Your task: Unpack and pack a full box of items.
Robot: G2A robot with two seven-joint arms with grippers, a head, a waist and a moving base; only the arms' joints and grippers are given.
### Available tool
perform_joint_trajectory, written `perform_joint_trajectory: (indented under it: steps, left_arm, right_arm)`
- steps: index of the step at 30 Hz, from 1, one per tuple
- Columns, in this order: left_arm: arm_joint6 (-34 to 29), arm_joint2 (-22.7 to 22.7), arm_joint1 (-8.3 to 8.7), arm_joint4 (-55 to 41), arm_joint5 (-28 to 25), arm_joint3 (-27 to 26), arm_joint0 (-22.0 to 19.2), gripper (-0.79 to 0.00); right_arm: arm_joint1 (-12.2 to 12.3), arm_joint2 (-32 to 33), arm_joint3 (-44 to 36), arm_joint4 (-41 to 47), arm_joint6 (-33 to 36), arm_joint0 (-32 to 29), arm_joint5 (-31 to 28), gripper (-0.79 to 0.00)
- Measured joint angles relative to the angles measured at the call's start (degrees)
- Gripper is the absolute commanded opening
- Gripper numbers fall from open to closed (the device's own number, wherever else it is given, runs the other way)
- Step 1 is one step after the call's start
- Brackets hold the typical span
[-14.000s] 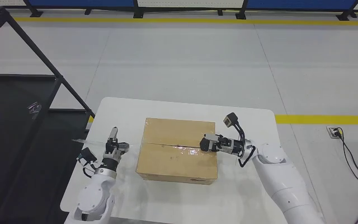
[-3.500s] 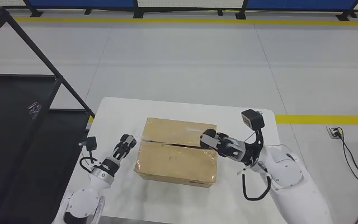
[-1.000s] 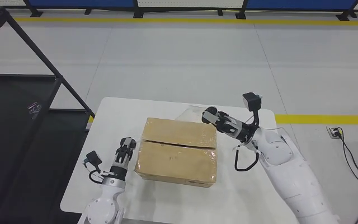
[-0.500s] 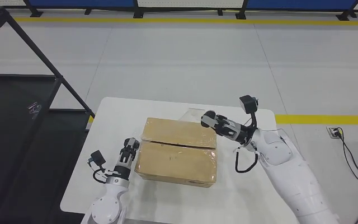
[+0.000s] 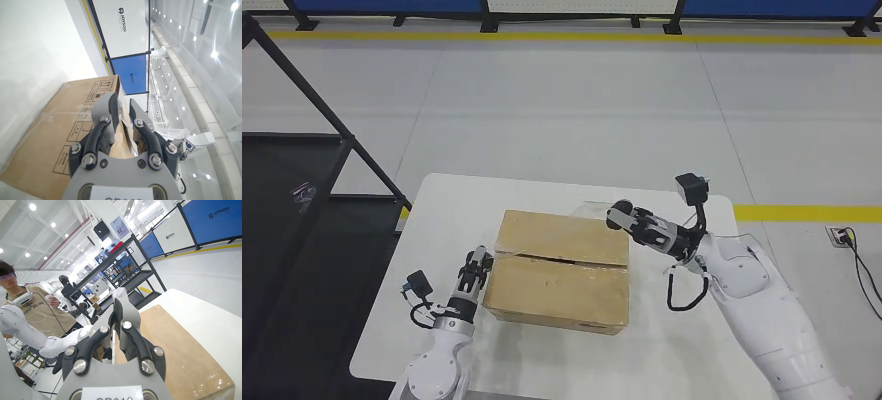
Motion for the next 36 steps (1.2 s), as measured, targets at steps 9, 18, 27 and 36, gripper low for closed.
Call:
perform_joint_trajectory:
  steps: [9,18,27,36]
  left_arm:
    - [-0.13,-0.35,-0.17,0.41,0.02,-0.32,0.38,-0.462]
    - [-0.67,-1.06,-0.26,0.79,0.19,-0.60,0.81,-0.419]
    - [-1.41,-1.88,-0.28,1.39,0.31,-1.39,1.43,-0.394]
    - [-1.70,-2.57,-0.38,1.07,0.47,-1.66,1.54,-0.394]
  right_arm:
    - [0.24,0.24,0.24,0.53,0.18,-0.43,-0.36,-0.785]
    - [0.63,0.90,-0.32,0.91,0.34,-1.41,-0.56,-0.785]
    - [0.91,1.29,-0.03,1.59,0.21,-2.04,-1.36,-0.785]
    - [1.51,2.59,-0.80,2.46,0.61,-3.43,-2.31,-0.785]
